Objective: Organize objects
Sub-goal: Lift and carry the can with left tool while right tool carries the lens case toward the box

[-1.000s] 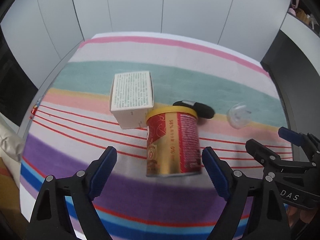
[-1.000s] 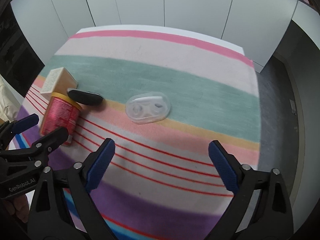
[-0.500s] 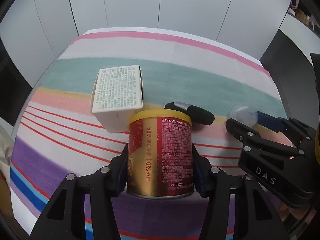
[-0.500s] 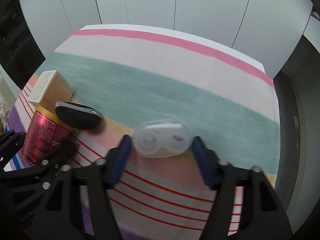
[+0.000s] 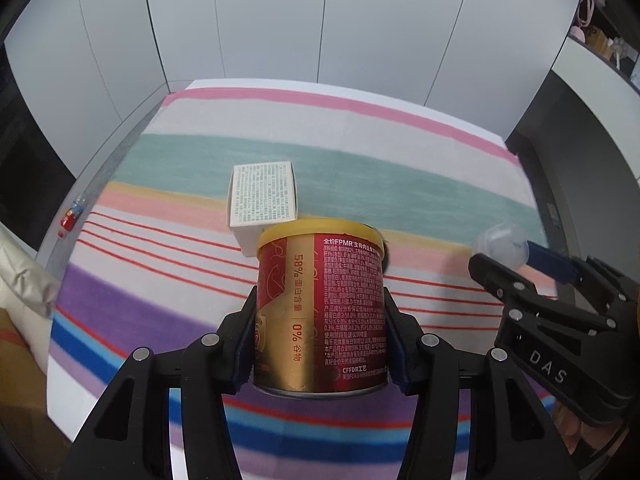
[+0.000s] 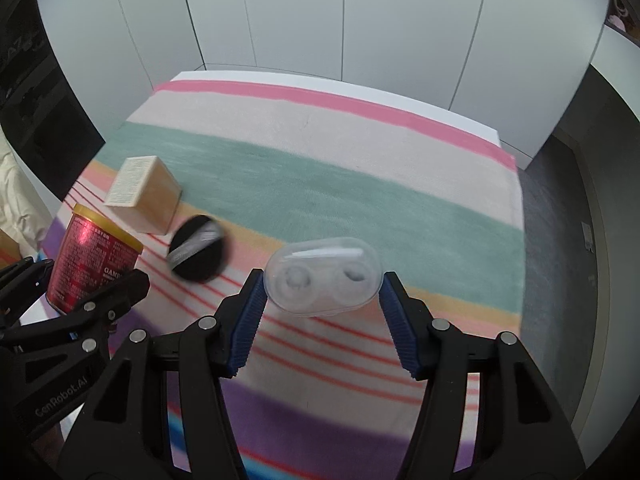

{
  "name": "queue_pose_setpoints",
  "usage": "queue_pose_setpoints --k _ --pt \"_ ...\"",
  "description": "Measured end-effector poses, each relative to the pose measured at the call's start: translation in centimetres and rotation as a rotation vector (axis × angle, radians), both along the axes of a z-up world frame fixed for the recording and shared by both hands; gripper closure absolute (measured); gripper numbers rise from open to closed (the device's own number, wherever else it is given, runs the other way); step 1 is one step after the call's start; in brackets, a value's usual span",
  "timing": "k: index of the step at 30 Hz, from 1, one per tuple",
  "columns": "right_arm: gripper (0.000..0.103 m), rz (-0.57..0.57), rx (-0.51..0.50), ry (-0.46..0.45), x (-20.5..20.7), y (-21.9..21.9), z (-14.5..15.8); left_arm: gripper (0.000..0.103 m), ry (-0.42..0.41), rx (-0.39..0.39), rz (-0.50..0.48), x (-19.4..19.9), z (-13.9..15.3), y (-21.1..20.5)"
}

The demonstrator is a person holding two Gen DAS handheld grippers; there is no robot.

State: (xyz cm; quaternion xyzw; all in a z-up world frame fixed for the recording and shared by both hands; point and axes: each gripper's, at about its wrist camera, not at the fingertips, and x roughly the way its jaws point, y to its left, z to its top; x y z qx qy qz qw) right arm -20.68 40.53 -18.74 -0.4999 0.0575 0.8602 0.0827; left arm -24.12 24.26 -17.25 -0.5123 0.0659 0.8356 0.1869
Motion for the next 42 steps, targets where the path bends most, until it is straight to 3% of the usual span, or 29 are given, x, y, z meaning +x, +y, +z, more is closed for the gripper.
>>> queue_pose_setpoints --k 22,31,42 --pt "0.043 -0.073 -0.020 0.072 11.5 -3.2 13.5 0.049 0.091 0.046 -0.050 9.4 12.6 -3.2" --pt "0.043 -0.048 -0.011 0.093 16.3 -5.7 16.3 0.049 0.129 0.074 -0.058 13.7 15.0 -6.0" --pt "0.043 0.046 -0.001 0.150 17.7 -8.3 17.0 0.049 0.173 0.135 -0.068 15.3 16.3 -8.1"
